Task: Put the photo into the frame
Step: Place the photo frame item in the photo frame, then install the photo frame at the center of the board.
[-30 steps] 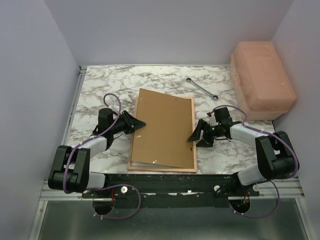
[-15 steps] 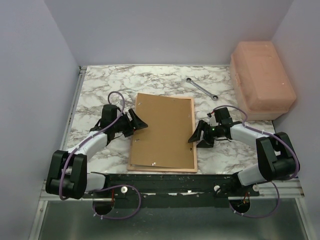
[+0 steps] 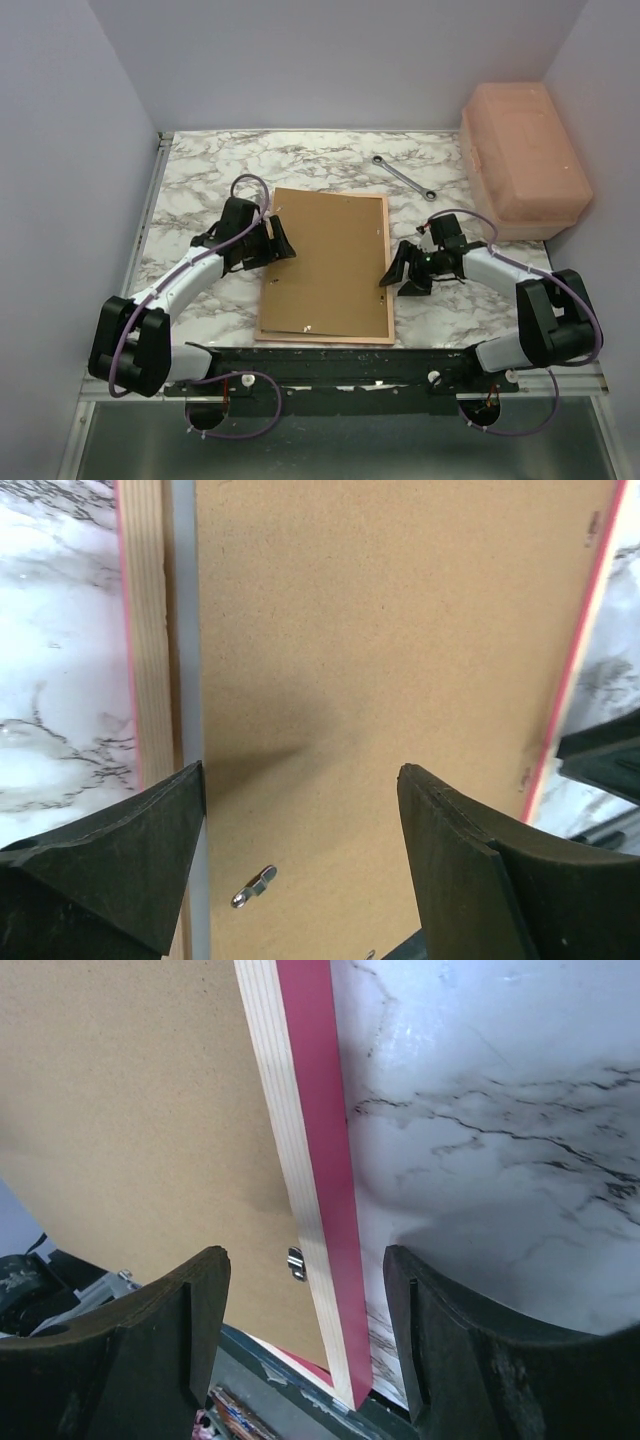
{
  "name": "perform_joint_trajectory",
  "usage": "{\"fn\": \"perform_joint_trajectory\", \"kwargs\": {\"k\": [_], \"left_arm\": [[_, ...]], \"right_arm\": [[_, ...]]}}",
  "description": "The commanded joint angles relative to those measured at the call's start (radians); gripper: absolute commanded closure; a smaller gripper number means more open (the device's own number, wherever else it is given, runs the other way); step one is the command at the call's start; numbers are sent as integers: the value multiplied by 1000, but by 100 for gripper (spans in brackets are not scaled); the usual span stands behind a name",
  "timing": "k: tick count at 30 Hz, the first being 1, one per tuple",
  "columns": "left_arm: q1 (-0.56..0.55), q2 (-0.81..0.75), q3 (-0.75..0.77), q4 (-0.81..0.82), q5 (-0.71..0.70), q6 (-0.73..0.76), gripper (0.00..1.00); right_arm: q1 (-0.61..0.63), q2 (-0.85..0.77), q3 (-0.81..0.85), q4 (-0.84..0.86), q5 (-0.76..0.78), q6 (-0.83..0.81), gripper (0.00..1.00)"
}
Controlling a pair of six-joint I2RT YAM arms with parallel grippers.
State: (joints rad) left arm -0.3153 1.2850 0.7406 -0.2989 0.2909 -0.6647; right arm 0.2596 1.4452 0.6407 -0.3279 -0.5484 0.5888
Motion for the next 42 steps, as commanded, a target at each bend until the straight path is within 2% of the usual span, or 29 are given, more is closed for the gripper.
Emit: {"fn": "perform_joint_trajectory", "kwargs": {"k": [1, 8, 12, 14, 17, 25, 32, 42], "left_arm": [[-64, 32, 88, -144, -214, 59, 20], [-159, 32, 141, -278, -446, 63, 16], [-169, -14, 120, -317, -489, 53, 16], [-167, -41, 101, -315, -485, 51, 12], [-164, -68, 65, -291, -439, 44, 10], [-99, -25, -55, -99, -173, 11, 13], [-79, 44, -110, 15, -52, -27, 18], [-90, 29, -191, 131, 71, -101, 26]], "right_arm": [[-4, -50, 2, -71, 83, -33, 29], [-3, -64, -7, -69, 92, -41, 21], [-4, -33, -11, -18, 64, -33, 19], [-2, -9, -3, -2, 49, -32, 18], [5, 16, 9, 8, 42, -30, 18], [36, -33, -26, 5, 94, 11, 17], [74, -48, -72, 22, 116, 55, 14], [109, -34, -34, -29, 180, 38, 14]]}}
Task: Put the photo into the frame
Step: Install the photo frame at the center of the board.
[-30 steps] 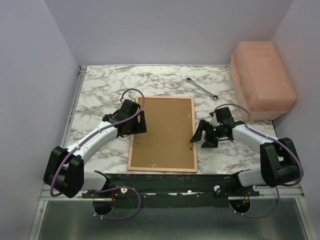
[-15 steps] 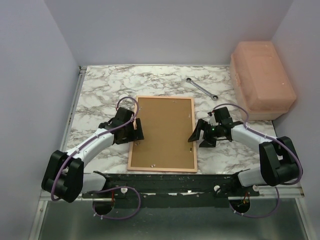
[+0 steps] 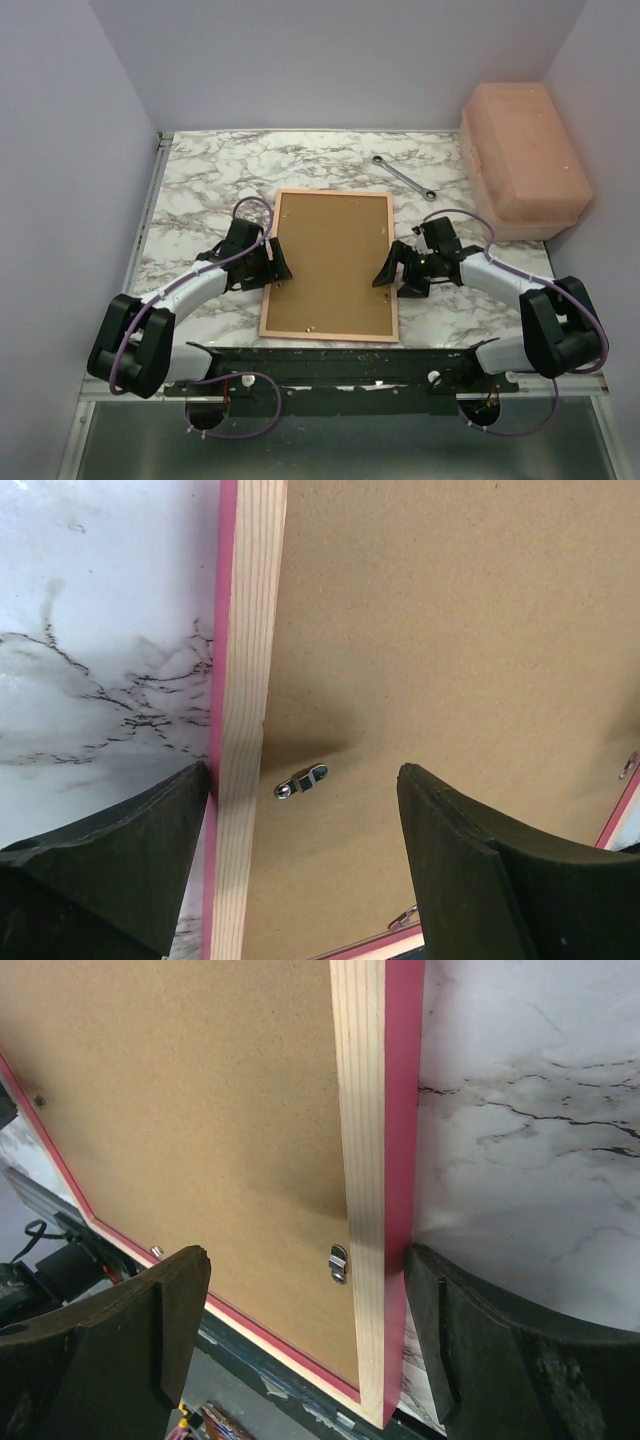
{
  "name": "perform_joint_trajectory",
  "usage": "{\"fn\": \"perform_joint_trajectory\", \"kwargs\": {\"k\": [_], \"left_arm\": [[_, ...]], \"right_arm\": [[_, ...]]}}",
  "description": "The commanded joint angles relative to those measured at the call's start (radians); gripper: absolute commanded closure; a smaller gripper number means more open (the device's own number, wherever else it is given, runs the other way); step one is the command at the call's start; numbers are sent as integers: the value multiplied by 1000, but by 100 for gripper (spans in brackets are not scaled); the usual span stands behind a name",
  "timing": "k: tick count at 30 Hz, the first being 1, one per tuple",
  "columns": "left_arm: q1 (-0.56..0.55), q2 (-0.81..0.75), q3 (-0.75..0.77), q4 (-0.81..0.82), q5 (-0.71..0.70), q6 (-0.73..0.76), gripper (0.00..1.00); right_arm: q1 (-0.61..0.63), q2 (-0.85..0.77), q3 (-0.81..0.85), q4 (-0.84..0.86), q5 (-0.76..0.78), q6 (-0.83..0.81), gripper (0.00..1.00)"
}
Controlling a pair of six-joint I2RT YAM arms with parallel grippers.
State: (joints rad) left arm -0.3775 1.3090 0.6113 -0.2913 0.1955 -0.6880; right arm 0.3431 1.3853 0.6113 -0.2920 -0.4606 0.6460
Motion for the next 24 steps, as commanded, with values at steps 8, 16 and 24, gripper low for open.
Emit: {"fn": "perform_joint_trajectory", "kwargs": {"k": [8, 16, 24], "left_arm": [[-49, -85, -95, 58, 96, -113, 25], [-55, -127, -72, -36, -35, -113, 20], [-57, -103, -70, -36, -39, -98, 22]], "right_arm": [[89, 44, 24, -128, 199, -22, 13], [209, 93, 66, -200, 401, 31, 13], [274, 68, 104, -301, 564, 50, 16]]}}
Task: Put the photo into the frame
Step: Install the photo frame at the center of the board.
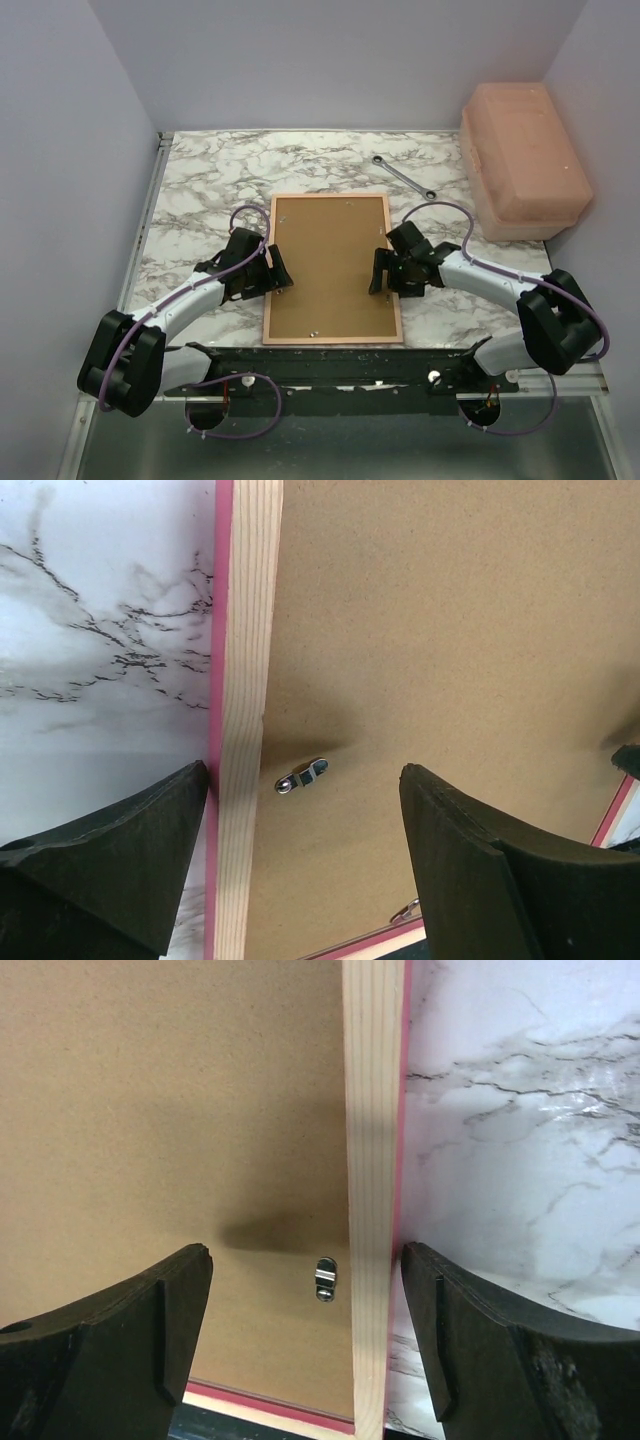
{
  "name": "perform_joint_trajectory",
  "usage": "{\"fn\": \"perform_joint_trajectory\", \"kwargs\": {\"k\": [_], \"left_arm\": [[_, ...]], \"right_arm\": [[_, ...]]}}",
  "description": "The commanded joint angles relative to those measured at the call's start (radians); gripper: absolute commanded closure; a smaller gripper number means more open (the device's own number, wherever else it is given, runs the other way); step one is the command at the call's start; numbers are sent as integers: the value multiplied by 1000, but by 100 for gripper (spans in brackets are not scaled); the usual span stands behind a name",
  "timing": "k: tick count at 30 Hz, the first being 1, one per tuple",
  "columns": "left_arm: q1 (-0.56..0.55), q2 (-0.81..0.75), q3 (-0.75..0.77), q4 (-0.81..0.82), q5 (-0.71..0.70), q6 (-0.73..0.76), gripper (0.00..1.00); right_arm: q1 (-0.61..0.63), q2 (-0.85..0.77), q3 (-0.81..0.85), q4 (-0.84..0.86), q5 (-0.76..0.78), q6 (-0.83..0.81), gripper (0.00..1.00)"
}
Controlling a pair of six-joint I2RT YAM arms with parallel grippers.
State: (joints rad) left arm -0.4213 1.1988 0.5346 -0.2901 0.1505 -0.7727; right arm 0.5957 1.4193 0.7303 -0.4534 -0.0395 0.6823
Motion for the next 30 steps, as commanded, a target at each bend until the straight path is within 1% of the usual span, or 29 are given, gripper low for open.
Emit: {"fn": "perform_joint_trajectory", "kwargs": {"k": [1, 4, 10, 15, 16, 21, 25, 26, 30], "left_arm": [[-13, 7, 6, -41, 2, -11, 22], [-13, 6, 4, -50, -7, -6, 23], [-13, 10, 2, -47, -9, 4, 25], [-14, 30, 8, -29, 2, 7, 26], [-14, 35, 10, -26, 3, 9, 27], [-16, 63, 20, -16, 13, 9, 27], [-19, 62, 17, -18, 11, 12, 27], [-20, 61, 16, -20, 11, 13, 27], [-22, 59, 5, -24, 6, 18, 28]], "right_arm": [[25, 36, -11, -148, 155, 14, 17], [40, 40, -3, -168, 176, 21, 19], [56, 67, -8, -178, 206, 51, 34], [67, 73, -7, -174, 198, 63, 47], [69, 73, -5, -178, 195, 66, 48], [83, 58, 1, -196, 189, 74, 47], [83, 34, -4, -210, 179, 81, 37], [83, 27, -5, -216, 180, 84, 37], [84, -8, -21, -229, 198, 93, 37]]}}
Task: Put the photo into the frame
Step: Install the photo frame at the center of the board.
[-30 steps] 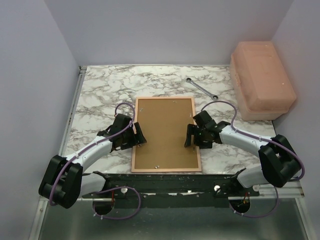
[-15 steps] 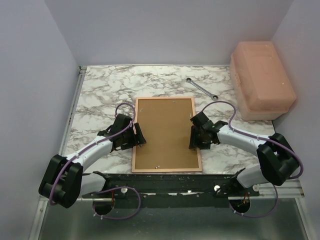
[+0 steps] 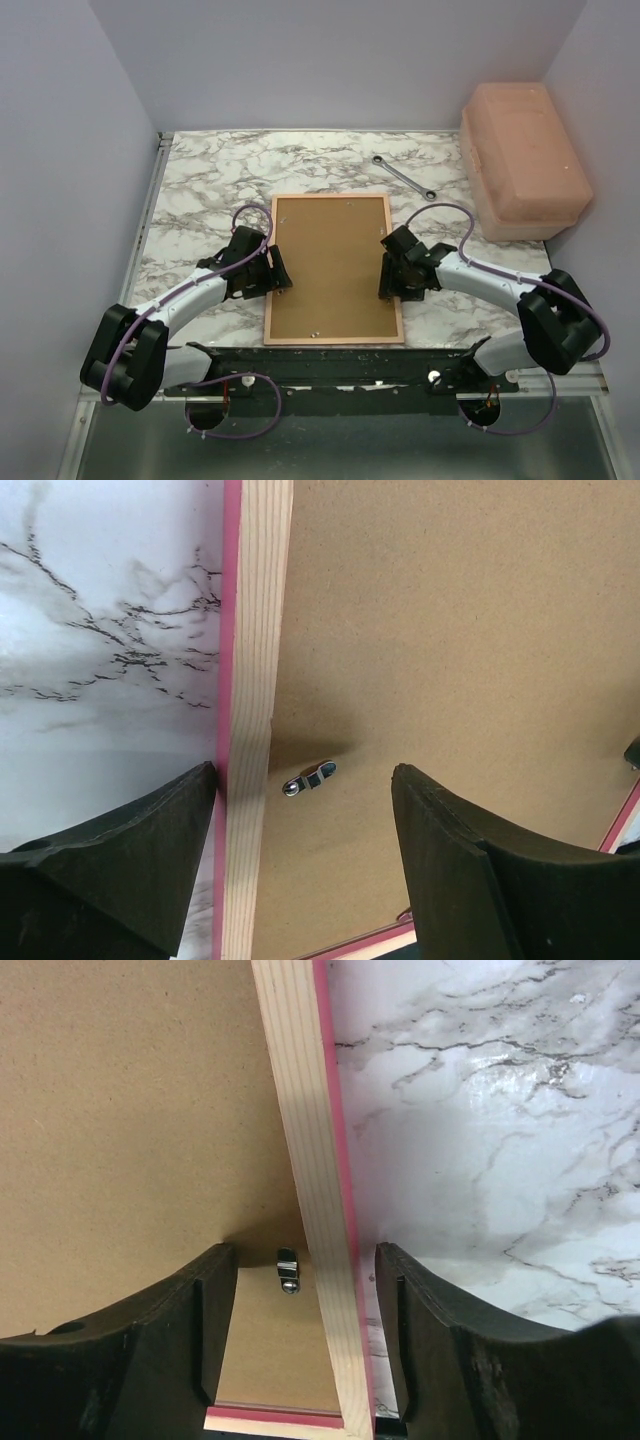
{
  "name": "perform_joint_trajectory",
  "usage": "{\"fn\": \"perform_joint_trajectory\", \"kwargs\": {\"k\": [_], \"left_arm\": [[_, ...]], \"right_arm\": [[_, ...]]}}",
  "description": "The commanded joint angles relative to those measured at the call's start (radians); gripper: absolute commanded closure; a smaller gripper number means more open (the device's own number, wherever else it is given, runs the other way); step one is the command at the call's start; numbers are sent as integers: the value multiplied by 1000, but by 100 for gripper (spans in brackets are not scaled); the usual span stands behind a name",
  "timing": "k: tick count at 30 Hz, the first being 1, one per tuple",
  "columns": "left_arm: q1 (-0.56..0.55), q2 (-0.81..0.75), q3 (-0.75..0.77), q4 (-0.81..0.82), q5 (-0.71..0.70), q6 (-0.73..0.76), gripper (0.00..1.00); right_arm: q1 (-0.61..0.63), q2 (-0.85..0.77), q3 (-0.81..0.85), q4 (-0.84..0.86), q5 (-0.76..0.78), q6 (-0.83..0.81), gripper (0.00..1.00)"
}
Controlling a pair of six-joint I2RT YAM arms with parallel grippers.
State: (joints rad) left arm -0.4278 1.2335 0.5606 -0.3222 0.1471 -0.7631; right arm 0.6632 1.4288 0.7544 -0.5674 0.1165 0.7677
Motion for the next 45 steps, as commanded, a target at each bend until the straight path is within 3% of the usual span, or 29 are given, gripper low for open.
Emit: {"fn": "perform_joint_trajectory", "kwargs": {"k": [1, 5, 9, 16, 25, 26, 29, 31, 40, 45], "left_arm": [[-15, 24, -24, 9, 9, 9, 28], [-17, 23, -22, 3, 7, 12, 28], [-20, 20, -25, 7, 3, 9, 28], [-31, 32, -3, 12, 9, 3, 28], [-65, 13, 0, -24, -27, -2, 28], [-66, 7, -5, -29, -31, -2, 28], [-66, -17, -16, -44, -48, -4, 28], [-66, -34, -16, -57, -62, -4, 28], [-68, -24, -19, -44, -65, 0, 28], [-70, 5, -14, -21, -47, 2, 28]], "right_arm": [[15, -23, -48, -114, 47, 11, 40], [16, -17, -49, -98, 49, 11, 53], [16, 2, -47, -91, 32, 11, 77], [18, -32, -29, -127, 71, 12, 99], [18, -49, -17, -113, 52, 3, 97], [18, -53, -17, -111, 51, 5, 93], [18, -63, -13, -105, 49, 16, 60], [17, -68, -12, -97, 42, 23, 50], [16, -72, -59, -72, 51, 114, 57], [16, -115, -82, -7, 11, 154, 55]]}}
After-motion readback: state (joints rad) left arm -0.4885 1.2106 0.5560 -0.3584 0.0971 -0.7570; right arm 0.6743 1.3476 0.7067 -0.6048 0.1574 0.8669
